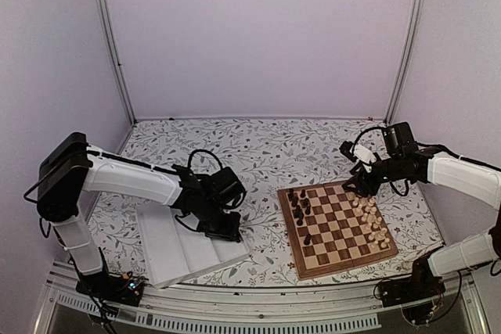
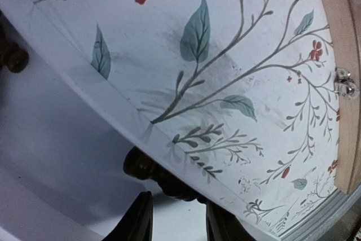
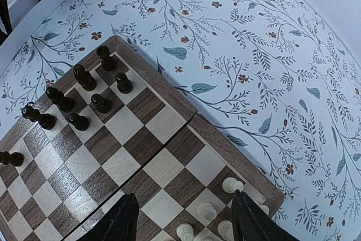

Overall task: Set up the chess pieces on the board
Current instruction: Pick up the chess piece from the storage box.

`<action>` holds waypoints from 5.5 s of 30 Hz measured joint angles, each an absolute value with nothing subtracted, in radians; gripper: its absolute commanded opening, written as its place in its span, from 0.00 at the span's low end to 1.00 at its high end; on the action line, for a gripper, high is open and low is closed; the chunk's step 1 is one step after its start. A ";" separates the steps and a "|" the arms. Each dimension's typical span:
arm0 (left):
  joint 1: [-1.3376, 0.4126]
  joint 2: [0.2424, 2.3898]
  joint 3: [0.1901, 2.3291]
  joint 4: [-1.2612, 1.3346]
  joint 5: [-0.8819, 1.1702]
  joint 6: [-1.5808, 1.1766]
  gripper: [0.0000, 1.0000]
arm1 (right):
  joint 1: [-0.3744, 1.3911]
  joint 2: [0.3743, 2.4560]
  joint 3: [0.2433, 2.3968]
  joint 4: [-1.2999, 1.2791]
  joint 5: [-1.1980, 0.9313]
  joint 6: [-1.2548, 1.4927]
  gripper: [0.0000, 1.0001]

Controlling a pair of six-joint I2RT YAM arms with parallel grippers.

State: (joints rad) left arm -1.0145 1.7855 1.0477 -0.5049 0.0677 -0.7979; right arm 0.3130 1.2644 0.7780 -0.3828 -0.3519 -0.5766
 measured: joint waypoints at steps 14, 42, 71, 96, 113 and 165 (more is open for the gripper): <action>-1.029 1.726 1.044 -0.619 -0.099 -0.836 0.37 | 0.313 1.264 0.778 -0.390 -0.362 -0.577 0.62; -1.044 1.789 1.076 -0.653 -0.053 -0.787 0.40 | 0.313 1.266 0.778 -0.398 -0.380 -0.580 0.64; -1.073 1.853 1.172 -0.914 -0.104 -0.764 0.10 | 0.313 1.280 0.792 -0.404 -0.403 -0.580 0.64; -0.954 1.333 0.818 -0.306 -0.104 -0.191 0.02 | 0.569 1.713 1.367 -0.518 -0.814 -0.433 0.58; -0.943 1.302 0.775 -0.132 0.012 -0.146 0.06 | 0.805 2.098 1.750 -0.653 -0.982 -0.287 0.59; -0.939 1.399 0.794 -0.117 0.039 -0.133 0.04 | 0.823 2.142 1.808 -0.669 -0.987 -0.247 0.01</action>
State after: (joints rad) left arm -0.9390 1.3994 0.7944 -0.1173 0.0391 -0.1326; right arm 0.8230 2.1422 1.8076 -0.6689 -0.9874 -0.2474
